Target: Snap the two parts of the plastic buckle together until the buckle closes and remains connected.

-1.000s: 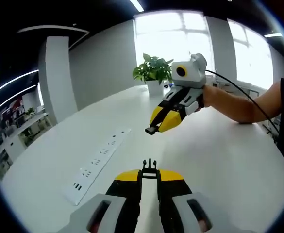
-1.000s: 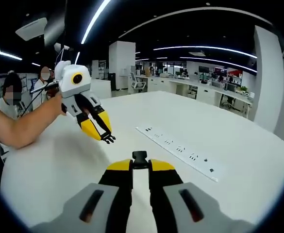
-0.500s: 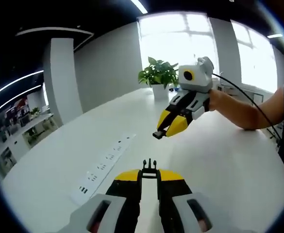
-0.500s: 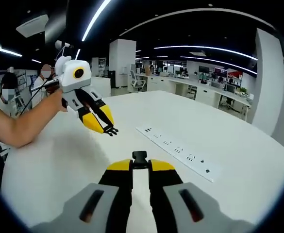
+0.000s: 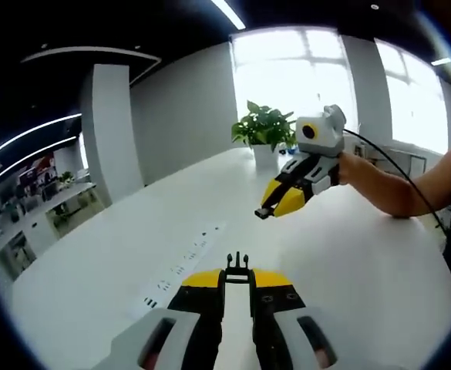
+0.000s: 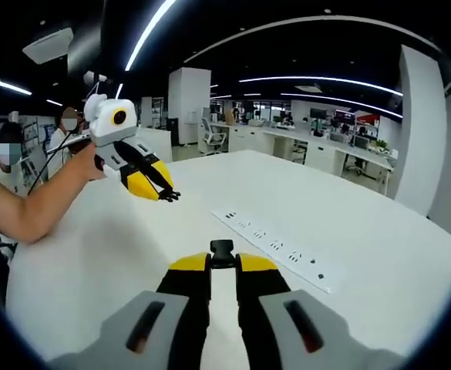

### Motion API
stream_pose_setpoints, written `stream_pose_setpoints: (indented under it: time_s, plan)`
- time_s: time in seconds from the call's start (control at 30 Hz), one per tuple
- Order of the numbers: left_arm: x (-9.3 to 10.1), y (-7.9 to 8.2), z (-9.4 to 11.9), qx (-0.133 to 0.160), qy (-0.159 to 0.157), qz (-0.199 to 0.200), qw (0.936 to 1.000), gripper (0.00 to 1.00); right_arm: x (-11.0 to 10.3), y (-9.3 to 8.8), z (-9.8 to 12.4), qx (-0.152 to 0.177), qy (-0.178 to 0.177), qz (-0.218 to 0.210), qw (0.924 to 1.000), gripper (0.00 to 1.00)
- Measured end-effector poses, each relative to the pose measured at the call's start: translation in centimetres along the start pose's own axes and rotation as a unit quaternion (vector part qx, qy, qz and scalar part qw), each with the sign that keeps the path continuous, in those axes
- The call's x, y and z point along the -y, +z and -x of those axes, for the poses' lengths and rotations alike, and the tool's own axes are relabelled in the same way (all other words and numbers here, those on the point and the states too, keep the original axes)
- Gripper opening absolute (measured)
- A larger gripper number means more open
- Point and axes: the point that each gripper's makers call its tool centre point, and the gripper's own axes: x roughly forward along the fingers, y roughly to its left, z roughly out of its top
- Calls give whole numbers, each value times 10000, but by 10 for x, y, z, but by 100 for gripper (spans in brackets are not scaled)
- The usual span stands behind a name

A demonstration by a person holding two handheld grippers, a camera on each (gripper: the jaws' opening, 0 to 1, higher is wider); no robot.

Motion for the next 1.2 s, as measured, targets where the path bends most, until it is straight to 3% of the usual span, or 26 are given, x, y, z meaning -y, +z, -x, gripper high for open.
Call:
stream_pose_setpoints:
  time_s: [0.27,0.8,1.2]
  plan:
    - [5,-7,-5,-190,-24,-142,9997,10,-3,-2,0,-57,39,29,10000,12]
    - [7,-12,-9,-263,-137,-175,9994,10,-9,-5,-2,-154,88,48,9998,12]
    - [8,-26,-17,-434,-175,-172,9988,10,-10,-15,-5,-247,90,60,9996,11]
